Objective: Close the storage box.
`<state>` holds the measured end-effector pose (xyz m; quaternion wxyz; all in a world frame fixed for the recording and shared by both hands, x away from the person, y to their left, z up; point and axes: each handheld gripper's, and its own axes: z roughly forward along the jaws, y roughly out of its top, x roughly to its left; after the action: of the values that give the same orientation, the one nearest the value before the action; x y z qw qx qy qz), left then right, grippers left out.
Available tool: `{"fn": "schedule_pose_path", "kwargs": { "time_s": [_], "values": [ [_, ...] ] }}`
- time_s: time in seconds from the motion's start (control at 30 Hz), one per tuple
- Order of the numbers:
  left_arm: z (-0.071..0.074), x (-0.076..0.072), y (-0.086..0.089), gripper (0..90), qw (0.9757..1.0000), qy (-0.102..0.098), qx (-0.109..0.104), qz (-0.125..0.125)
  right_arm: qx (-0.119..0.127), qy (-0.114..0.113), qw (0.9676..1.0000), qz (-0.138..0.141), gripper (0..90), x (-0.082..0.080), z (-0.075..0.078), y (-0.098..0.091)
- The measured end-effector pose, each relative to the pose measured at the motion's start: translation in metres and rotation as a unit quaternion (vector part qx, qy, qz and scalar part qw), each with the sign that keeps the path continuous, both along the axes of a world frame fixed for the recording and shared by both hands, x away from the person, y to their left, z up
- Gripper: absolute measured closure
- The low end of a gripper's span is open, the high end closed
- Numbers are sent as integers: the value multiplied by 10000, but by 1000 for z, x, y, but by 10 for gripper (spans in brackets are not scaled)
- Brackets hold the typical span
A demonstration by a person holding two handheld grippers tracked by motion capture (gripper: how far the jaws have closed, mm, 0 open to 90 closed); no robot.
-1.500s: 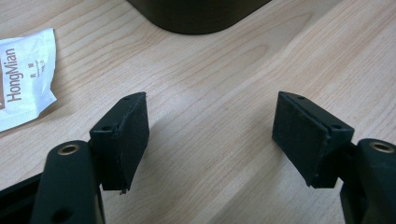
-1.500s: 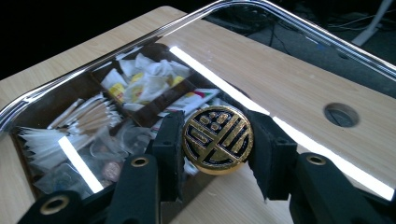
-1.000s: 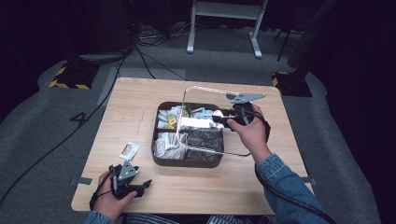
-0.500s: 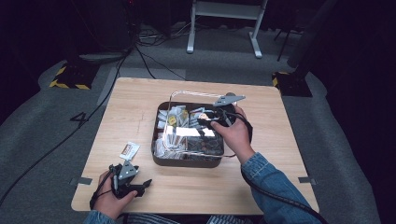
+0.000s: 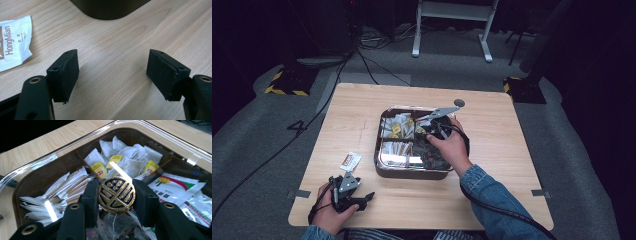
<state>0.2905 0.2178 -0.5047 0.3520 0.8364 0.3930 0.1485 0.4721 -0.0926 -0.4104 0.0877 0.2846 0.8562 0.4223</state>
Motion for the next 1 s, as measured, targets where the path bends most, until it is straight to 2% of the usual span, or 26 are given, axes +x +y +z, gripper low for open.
{"fn": "schedule_pose_path", "kwargs": {
  "time_s": [0.37,1.0],
  "values": [
    [0,0,0,261,10000,1,5,-6,-63,109,9999,27,588,4,-15,12],
    [0,0,0,259,10000,1,4,-7,-85,165,9998,64,588,13,-24,19]
  ]
}}
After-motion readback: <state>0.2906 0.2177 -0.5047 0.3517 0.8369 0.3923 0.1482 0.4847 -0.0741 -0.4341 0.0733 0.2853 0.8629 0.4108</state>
